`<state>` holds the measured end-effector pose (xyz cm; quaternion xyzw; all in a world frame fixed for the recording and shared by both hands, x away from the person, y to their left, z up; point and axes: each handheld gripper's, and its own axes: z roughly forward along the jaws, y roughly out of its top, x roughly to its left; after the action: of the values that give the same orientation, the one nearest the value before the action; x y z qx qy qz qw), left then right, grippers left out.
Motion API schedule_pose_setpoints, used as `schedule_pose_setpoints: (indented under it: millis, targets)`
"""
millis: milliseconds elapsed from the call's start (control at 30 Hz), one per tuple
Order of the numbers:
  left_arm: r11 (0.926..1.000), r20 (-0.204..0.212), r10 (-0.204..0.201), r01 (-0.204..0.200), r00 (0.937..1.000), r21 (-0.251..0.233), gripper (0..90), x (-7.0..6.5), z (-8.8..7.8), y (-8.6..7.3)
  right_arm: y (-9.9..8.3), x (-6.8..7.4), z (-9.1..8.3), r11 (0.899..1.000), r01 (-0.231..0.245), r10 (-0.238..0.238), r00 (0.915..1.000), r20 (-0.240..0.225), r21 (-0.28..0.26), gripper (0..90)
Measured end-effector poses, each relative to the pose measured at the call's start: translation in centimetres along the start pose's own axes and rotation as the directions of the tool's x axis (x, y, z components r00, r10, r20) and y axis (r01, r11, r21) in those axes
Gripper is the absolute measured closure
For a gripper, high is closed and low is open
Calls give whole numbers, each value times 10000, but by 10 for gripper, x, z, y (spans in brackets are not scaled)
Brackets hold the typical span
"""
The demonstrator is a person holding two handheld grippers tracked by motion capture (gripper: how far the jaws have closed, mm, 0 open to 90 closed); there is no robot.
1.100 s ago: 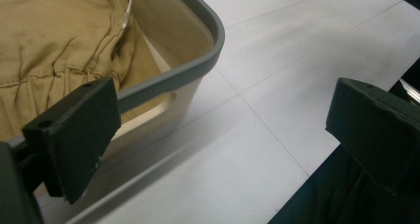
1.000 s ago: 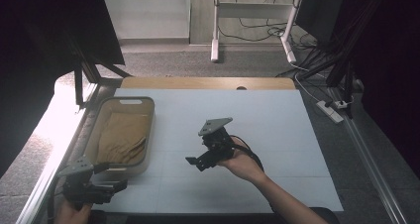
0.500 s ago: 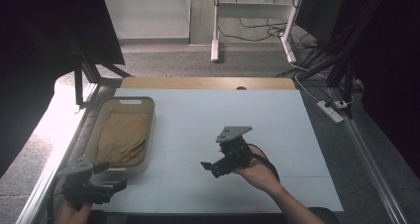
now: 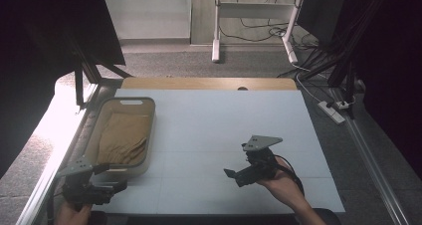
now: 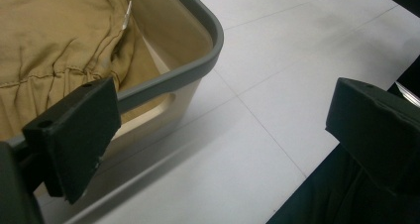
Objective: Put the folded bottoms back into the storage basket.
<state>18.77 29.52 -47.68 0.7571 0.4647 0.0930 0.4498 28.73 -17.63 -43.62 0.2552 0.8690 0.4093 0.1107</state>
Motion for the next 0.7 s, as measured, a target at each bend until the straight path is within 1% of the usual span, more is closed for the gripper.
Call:
schedule_pose_setpoints:
  millis: [167,300,333,500,600,700]
  targets:
    - [10000,7,-15,15,10000,7,15,0,0,0,-15,-7,-19,9992,-393,398,9975,577,-93,0]
    - [10000,24,-56,56,10000,-21,15,0,0,0,-27,-12,-31,9992,-389,382,9934,1082,52,0]
    - [10000,17,-59,59,10000,-19,15,0,0,0,-31,-13,-33,9989,-477,470,9919,1182,37,0]
    - [10000,25,-79,79,10000,-26,14,1,0,0,-50,-18,-47,9937,-1118,1099,9842,1388,57,0]
    - [9999,31,-97,97,9999,-28,14,1,0,0,-59,-19,-57,9909,-1348,1339,9787,1559,-46,0]
    - [9999,43,-115,115,9999,-36,14,1,0,0,-67,-21,-68,9878,-1549,1554,9712,1807,-169,0]
